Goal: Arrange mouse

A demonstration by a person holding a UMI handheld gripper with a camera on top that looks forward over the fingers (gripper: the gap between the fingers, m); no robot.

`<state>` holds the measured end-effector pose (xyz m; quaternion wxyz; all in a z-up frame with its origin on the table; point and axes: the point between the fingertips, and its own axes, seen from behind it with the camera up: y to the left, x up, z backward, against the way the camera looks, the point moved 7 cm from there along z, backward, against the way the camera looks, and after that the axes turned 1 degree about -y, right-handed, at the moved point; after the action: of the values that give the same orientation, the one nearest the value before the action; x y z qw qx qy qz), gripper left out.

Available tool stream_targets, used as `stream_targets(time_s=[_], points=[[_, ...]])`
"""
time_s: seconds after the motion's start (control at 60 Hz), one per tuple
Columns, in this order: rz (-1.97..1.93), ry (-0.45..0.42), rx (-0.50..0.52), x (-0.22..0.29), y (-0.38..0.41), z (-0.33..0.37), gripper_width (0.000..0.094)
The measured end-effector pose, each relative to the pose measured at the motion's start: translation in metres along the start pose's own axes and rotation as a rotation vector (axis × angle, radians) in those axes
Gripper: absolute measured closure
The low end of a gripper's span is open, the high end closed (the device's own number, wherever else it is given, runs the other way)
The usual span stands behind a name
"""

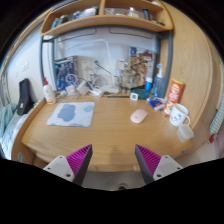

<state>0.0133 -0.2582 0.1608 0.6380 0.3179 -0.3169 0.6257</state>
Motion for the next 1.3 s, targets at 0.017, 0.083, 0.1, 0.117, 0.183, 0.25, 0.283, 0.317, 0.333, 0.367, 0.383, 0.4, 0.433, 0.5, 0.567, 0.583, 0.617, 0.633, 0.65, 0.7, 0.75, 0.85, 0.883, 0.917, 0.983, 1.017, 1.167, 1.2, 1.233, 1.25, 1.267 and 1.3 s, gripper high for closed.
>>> stream_targets(time_s=[0.017,0.083,0.1,0.117,0.183,0.25,0.283,0.317,0.333,0.367,0.383,0.4,0.433,0.5,0.567,0.583,0.617,0.633,0.65,0.7,0.75,0.85,0.883,0.917,0.983,1.017,1.167,1.2,1.233,1.25,1.267,1.3], points=[[-0.007,0.006,-0.012,-0.002,-0.005,-0.003,0.0075],[-0.034,0.031,-0.057,-0.004,-0.029,-0.016,0.0078],[-0.041,0.038,-0.063,-0.003,-0.033,-0.020,0.0080],[-0.050,0.046,-0.069,-0.003,-0.038,-0.023,0.0084],[-0.078,0.072,-0.091,0.001,-0.056,-0.038,0.0085],[-0.089,0.075,-0.107,0.013,-0.068,-0.054,0.0077],[-0.094,0.080,-0.111,0.019,-0.071,-0.063,0.0080],[-0.098,0.086,-0.110,0.025,-0.072,-0.071,0.0079],[-0.099,0.088,-0.107,0.028,-0.072,-0.076,0.0079],[-0.100,0.094,-0.099,0.034,-0.071,-0.085,0.0080],[-0.100,0.096,-0.095,0.037,-0.071,-0.089,0.0080],[-0.100,0.097,-0.091,0.040,-0.071,-0.094,0.0081],[-0.100,0.100,-0.083,0.045,-0.068,-0.103,0.0081],[-0.106,0.110,-0.068,0.058,-0.062,-0.124,0.0081],[-0.114,0.124,-0.048,0.068,-0.054,-0.144,0.0084],[-0.115,0.124,-0.040,0.071,-0.052,-0.148,0.0082],[-0.115,0.125,-0.031,0.077,-0.047,-0.158,0.0085],[-0.112,0.127,-0.028,0.080,-0.045,-0.163,0.0089],[-0.109,0.130,-0.026,0.083,-0.042,-0.168,0.0091],[-0.095,0.144,-0.018,0.091,-0.037,-0.181,0.0096],[-0.085,0.159,-0.023,0.098,-0.034,-0.193,0.0110],[-0.025,0.170,-0.026,0.125,-0.022,-0.211,0.0190],[-0.018,0.172,-0.017,0.122,-0.023,-0.218,0.0224],[-0.010,0.173,-0.009,0.125,-0.019,-0.226,0.0243],[0.007,0.171,0.007,0.130,-0.014,-0.233,0.0300],[0.015,0.168,0.013,0.132,-0.011,-0.238,0.0340],[0.067,0.148,0.021,0.136,0.004,-0.246,0.0480],[0.084,0.140,0.017,0.135,0.007,-0.245,0.0491],[0.103,0.132,0.016,0.133,0.009,-0.243,0.0509],[0.111,0.131,0.015,0.132,0.009,-0.243,0.0514],[0.119,0.130,0.015,0.132,0.010,-0.242,0.0526],[0.129,0.133,0.019,0.132,0.004,-0.240,0.0552]])
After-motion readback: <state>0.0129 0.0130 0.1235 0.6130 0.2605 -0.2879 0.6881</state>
